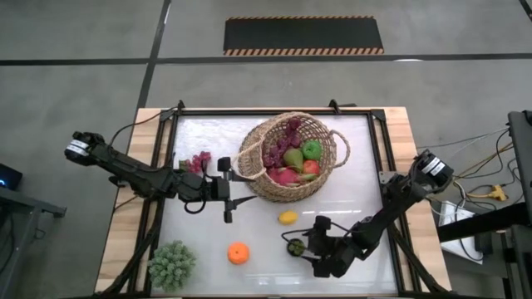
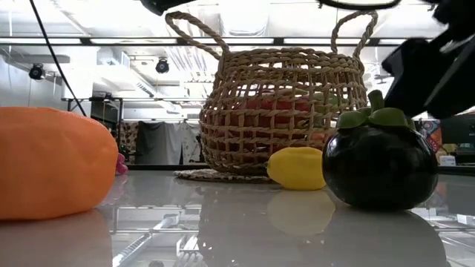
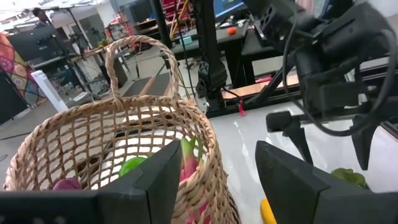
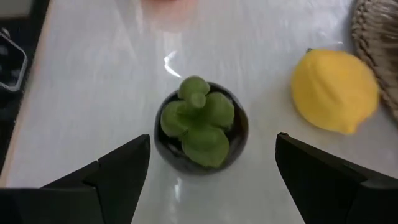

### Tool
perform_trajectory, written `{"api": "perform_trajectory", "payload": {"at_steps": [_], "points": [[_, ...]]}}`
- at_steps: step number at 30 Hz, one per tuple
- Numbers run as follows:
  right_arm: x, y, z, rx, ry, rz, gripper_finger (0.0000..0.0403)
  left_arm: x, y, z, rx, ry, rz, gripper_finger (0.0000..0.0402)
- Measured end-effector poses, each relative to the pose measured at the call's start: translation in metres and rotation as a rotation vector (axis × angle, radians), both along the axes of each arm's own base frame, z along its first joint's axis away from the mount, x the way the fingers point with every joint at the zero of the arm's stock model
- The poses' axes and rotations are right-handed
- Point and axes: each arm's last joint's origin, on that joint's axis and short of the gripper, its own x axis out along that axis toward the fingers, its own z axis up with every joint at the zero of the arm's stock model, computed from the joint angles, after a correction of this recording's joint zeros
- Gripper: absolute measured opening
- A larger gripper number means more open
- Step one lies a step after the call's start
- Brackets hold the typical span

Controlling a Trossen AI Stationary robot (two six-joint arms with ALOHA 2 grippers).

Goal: Build produce basket
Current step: Put the purple mangosteen into the brown basket

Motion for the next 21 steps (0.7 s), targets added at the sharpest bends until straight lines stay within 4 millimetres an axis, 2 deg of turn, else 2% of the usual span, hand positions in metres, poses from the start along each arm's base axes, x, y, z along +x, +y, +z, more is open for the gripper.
{"api": "perform_trajectory", "payload": {"at_steps": [9,21], "points": [[-0.003,-0.014,-0.023,0.126,-0.126,0.045,0.0327,0.000,0.000,0.000,0.000,-0.002,0.000,0.0190],[0.001,-0.016,-0.029,0.117,-0.167,0.105,0.0327,0.000,0.000,0.000,0.000,-0.003,0.000,0.0190]]}}
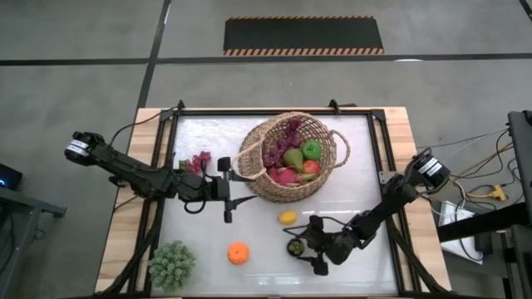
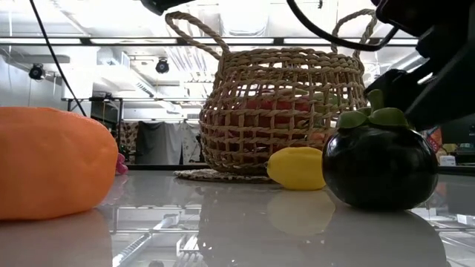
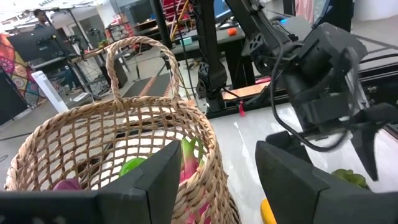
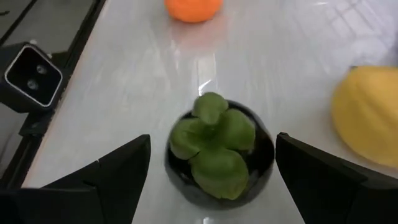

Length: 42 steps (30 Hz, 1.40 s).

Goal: Build produce basket
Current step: Put the purple mangosteen into the brown basket

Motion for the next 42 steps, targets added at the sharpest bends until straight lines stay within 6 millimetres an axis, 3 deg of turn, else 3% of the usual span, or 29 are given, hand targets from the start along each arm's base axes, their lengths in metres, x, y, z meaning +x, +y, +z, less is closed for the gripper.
{"api": "perform_trajectory", "payload": {"at_steps": [4,8,16,21,25,34,42], "points": [[0.006,0.002,-0.012,-0.002,-0.009,0.022,0.0327,0.000,0.000,0.000,-0.001,-0.001,0.000,0.0190],[0.008,0.000,-0.008,0.000,-0.024,0.016,0.0321,0.000,0.000,0.001,-0.002,-0.004,0.000,0.0190],[0.009,0.000,-0.007,-0.010,-0.024,0.036,0.0212,0.000,0.000,0.001,0.014,-0.008,-0.001,0.0190],[0.008,-0.002,0.001,0.003,-0.023,0.046,0.0198,0.000,0.000,0.002,0.025,-0.014,-0.002,0.0190],[0.003,-0.007,0.027,0.030,-0.052,0.042,0.0213,0.000,0.000,0.003,0.080,-0.019,-0.006,0.0190],[-0.017,-0.040,0.124,0.153,-0.333,0.017,0.0220,-0.001,0.000,0.012,0.269,-0.079,-0.002,0.0190],[-0.016,-0.072,0.181,-0.008,-0.460,-0.071,0.0221,-0.002,0.001,0.009,0.316,-0.075,-0.003,0.0190]]}}
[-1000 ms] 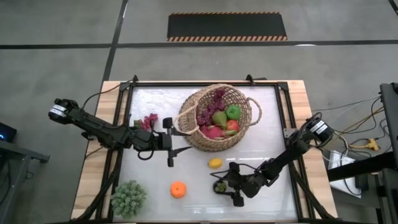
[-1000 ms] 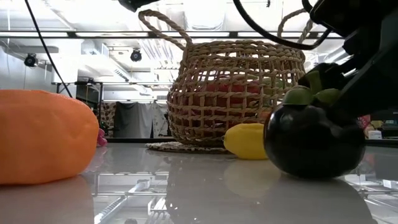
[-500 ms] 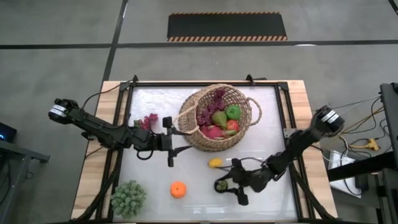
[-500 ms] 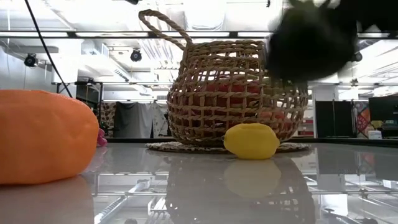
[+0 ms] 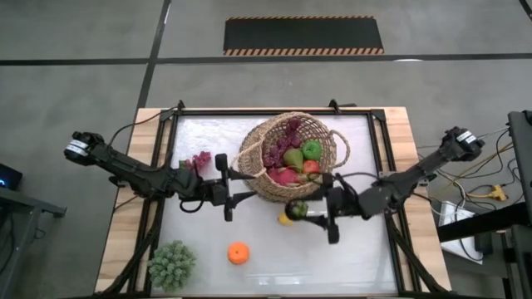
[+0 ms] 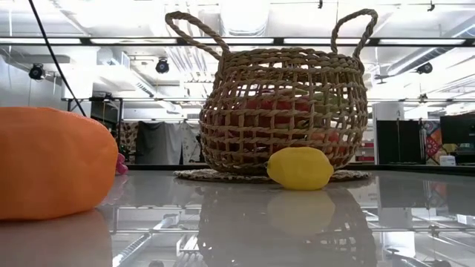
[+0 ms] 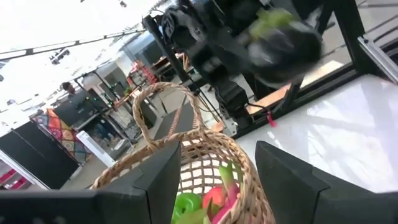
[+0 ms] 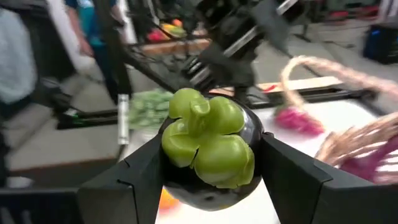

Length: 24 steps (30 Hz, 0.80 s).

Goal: Build produce basket
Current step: Put the purple mangosteen into the brown basket

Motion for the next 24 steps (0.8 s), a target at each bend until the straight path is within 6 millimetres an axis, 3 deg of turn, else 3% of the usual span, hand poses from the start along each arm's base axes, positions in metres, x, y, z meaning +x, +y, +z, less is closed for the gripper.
{"api": "perform_trajectory", "payload": {"at_steps": [5,11,18,24], "points": [[0.020,-0.014,0.029,-0.133,0.118,-0.134,0.0221,-0.001,0.001,-0.001,0.024,0.004,0.008,0.0190],[0.048,-0.046,0.056,-0.168,0.301,-0.314,0.0221,-0.002,0.003,0.000,0.032,0.004,0.084,0.0190],[0.077,-0.100,0.057,-0.176,0.553,-0.551,0.0221,-0.004,0.007,-0.004,0.074,0.026,0.182,0.0190],[0.099,-0.145,0.034,-0.195,0.676,-0.662,0.0221,-0.004,0.007,-0.004,0.099,0.031,0.189,0.0190]]}}
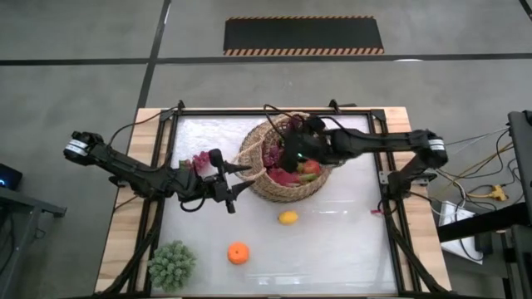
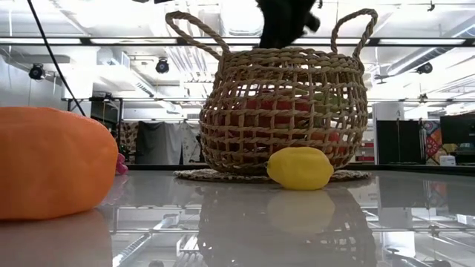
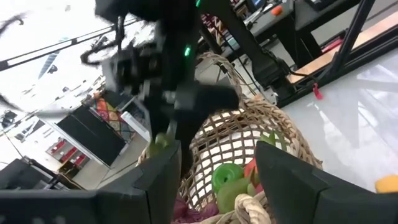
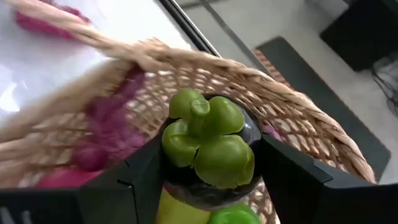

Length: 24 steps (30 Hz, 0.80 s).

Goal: Build produce basket
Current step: Put the purple mangosteen into the brown basket

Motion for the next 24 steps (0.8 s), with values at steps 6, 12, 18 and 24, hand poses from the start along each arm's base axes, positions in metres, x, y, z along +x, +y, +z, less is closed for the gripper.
{"api": "perform_trajectory", "payload": {"at_steps": [6,12,18,24], "points": [[0.015,-0.029,-0.025,0.039,0.070,-0.044,0.0221,0.000,0.000,0.001,0.001,-0.002,0.002,0.0190],[0.029,-0.048,-0.051,0.048,0.131,-0.089,0.0222,-0.001,0.000,0.000,0.002,0.000,0.003,0.0190],[0.044,-0.062,-0.074,0.046,0.141,-0.111,0.0227,-0.001,0.000,0.000,0.002,0.000,0.003,0.0190],[0.050,-0.068,-0.085,0.045,0.161,-0.137,0.0272,-0.001,0.000,0.000,0.002,0.000,0.003,0.0190]]}}
